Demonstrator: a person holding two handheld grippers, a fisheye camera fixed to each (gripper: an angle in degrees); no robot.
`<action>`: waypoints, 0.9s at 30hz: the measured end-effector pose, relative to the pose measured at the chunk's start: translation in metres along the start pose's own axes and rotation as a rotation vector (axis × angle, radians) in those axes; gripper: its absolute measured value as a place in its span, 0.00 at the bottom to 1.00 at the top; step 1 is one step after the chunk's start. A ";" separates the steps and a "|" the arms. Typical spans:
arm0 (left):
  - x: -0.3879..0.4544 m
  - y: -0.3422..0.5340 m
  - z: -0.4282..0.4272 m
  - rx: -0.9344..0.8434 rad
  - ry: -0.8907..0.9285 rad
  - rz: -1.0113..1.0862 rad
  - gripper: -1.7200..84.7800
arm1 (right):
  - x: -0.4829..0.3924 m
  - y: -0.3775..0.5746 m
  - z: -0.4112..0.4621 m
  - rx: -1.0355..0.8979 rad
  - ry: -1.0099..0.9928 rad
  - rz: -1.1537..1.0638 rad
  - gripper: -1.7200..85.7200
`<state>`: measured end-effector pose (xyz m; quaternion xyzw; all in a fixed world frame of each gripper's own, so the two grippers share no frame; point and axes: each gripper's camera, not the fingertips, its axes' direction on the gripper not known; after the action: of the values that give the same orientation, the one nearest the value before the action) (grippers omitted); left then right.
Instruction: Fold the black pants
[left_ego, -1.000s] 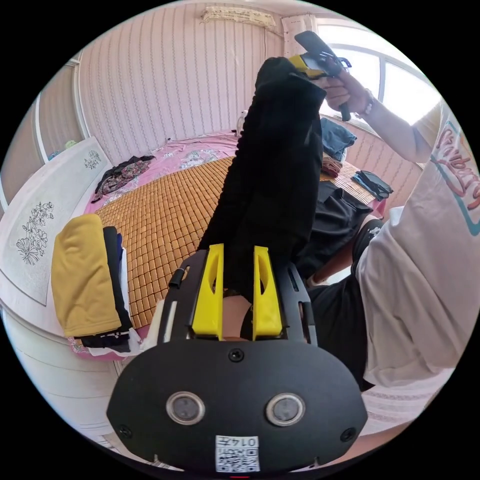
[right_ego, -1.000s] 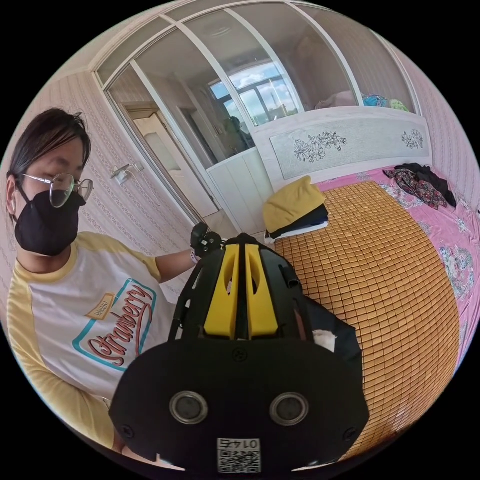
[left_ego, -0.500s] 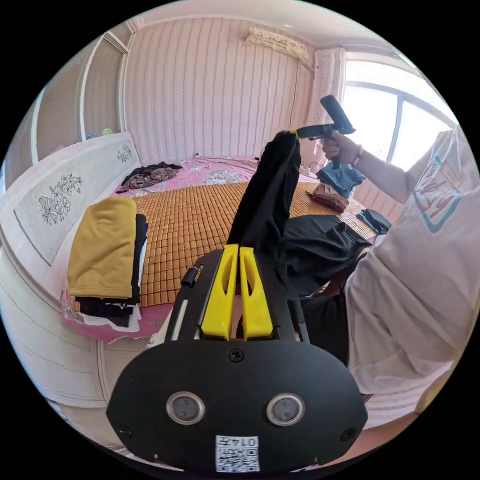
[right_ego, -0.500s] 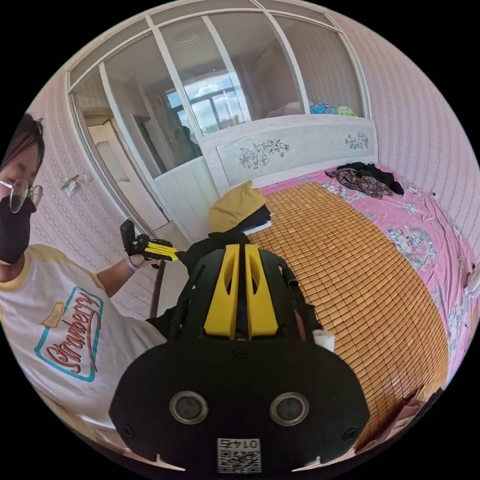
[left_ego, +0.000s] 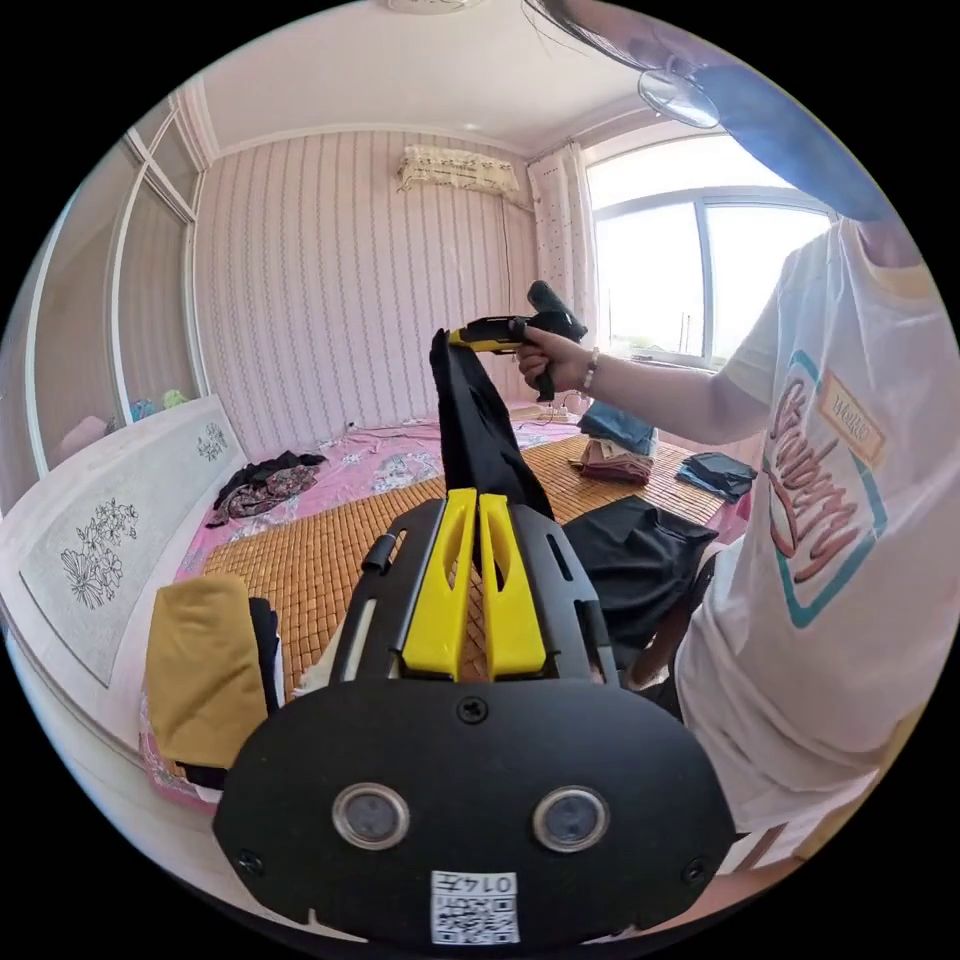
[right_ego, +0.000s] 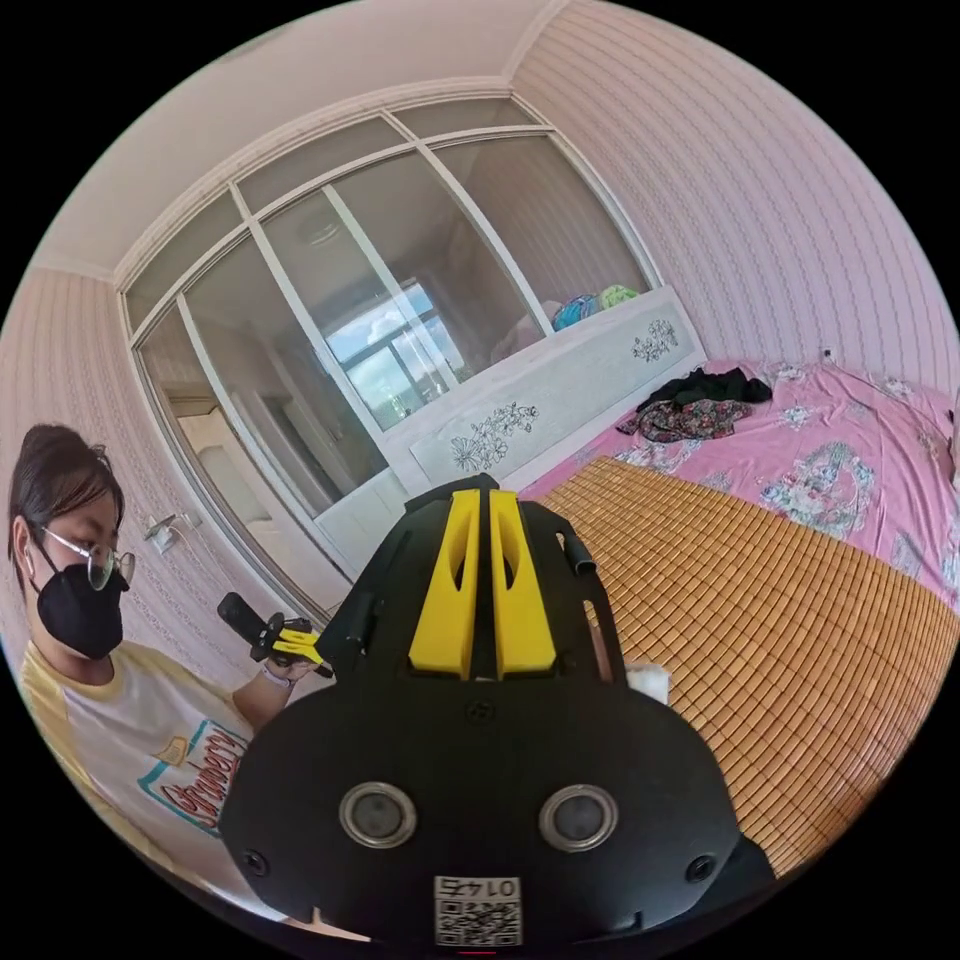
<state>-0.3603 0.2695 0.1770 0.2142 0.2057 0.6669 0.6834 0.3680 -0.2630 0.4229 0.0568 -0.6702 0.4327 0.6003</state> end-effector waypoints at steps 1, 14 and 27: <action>-0.007 -0.005 0.002 -0.008 -0.012 0.001 0.01 | -0.003 -0.028 0.019 -0.038 0.013 -0.026 0.04; -0.161 0.120 0.070 -0.487 -0.263 -0.689 0.06 | 0.088 0.053 0.187 -0.461 0.115 0.098 0.11; -0.185 0.019 0.262 -0.527 -0.148 -0.595 0.02 | 0.158 0.306 -0.161 -0.368 1.152 0.719 0.20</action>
<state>-0.2327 0.0805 0.4027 0.0102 0.0307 0.4525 0.8912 0.2644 0.1009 0.3860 -0.5089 -0.2851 0.4451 0.6795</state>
